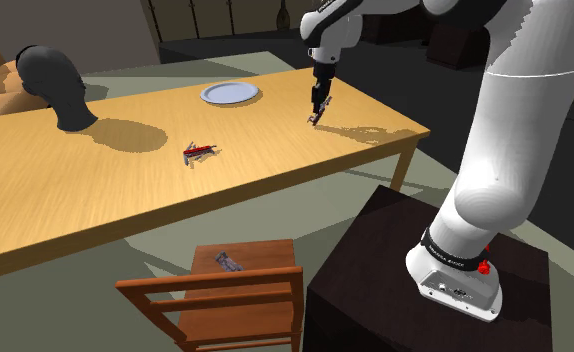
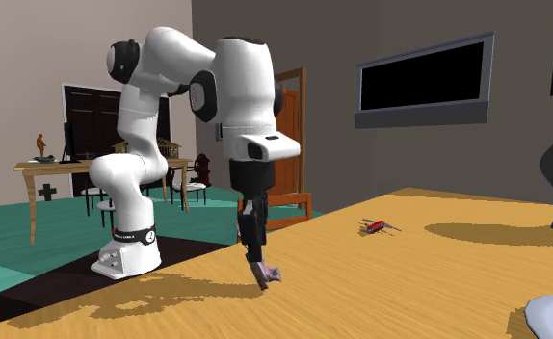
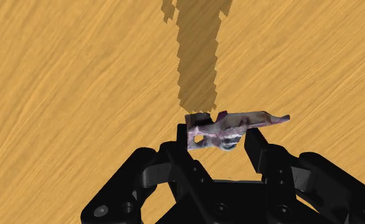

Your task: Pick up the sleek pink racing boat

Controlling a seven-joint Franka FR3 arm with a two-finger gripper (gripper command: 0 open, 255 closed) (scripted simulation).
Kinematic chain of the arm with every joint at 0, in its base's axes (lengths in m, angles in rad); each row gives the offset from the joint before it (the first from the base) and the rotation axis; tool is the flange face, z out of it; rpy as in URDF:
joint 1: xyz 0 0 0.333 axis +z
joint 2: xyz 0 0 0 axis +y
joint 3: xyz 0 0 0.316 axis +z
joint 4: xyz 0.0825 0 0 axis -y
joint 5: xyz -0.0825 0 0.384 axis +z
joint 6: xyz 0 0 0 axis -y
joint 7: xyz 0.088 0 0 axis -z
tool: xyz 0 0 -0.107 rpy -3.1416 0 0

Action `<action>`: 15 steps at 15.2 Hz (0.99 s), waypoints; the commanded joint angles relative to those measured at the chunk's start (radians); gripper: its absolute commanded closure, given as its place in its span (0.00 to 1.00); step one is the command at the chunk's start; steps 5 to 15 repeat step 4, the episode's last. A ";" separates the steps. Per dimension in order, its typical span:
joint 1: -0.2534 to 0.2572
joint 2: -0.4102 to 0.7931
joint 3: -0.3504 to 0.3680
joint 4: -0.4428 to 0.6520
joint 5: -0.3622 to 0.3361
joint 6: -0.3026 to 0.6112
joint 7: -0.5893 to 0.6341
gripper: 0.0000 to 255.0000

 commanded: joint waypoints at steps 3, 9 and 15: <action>0.003 -0.021 -0.003 0.016 -0.014 -0.035 0.011 1.00; 0.003 -0.021 -0.003 0.017 -0.014 -0.035 0.011 1.00; 0.003 -0.021 -0.003 0.017 -0.014 -0.035 0.011 1.00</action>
